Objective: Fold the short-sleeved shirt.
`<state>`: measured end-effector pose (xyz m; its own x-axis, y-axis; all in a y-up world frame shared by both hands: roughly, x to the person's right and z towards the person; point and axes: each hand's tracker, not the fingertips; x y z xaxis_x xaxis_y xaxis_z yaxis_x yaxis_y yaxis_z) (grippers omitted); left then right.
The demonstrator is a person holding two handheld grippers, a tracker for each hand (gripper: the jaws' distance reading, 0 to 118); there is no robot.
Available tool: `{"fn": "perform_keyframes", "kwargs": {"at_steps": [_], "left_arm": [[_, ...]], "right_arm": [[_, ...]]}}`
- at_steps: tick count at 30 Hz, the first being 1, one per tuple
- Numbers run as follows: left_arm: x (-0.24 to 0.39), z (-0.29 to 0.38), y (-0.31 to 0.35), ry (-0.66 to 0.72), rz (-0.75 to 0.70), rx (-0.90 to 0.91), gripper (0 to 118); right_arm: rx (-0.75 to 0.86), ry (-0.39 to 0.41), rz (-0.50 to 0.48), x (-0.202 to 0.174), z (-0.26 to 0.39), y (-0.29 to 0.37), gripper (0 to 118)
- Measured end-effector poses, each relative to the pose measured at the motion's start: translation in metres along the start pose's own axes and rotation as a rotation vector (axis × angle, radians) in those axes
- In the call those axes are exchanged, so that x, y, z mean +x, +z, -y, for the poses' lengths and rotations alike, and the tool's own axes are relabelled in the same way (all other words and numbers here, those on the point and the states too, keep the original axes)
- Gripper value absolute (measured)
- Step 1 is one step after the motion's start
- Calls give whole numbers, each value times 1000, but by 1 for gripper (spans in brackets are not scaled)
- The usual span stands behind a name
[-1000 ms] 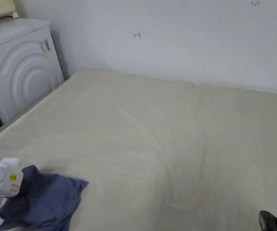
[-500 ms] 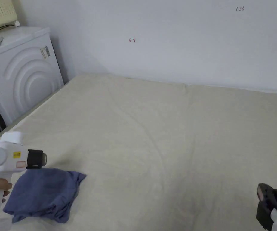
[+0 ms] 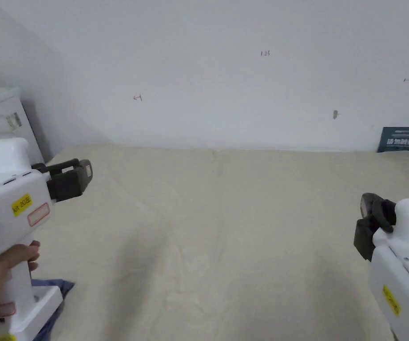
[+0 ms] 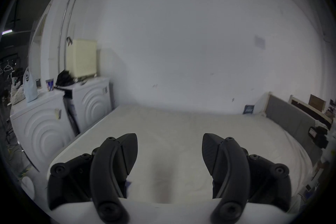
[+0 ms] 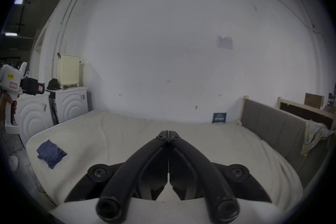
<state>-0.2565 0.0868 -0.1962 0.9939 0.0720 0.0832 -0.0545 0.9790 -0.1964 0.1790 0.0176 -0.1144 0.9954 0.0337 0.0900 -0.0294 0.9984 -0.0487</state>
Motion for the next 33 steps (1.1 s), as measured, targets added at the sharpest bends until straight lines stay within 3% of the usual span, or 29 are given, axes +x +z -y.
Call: {"fn": "perform_keyframes", "kwargs": {"at_steps": [12, 14, 16, 33], "left_arm": [[130, 60, -1, -69, 104, 174, 74], [143, 73, 3, -93, 106, 199, 46], [151, 82, 4, -89, 110, 206, 3], [176, 98, 14, -116, 105, 176, 0]], "right_arm": [[82, 41, 97, 33, -17, 37, 0], [88, 31, 99, 35, -18, 40, 0], [93, 28, 106, 38, -16, 37, 0], [92, 10, 106, 39, -5, 36, 0]]}}
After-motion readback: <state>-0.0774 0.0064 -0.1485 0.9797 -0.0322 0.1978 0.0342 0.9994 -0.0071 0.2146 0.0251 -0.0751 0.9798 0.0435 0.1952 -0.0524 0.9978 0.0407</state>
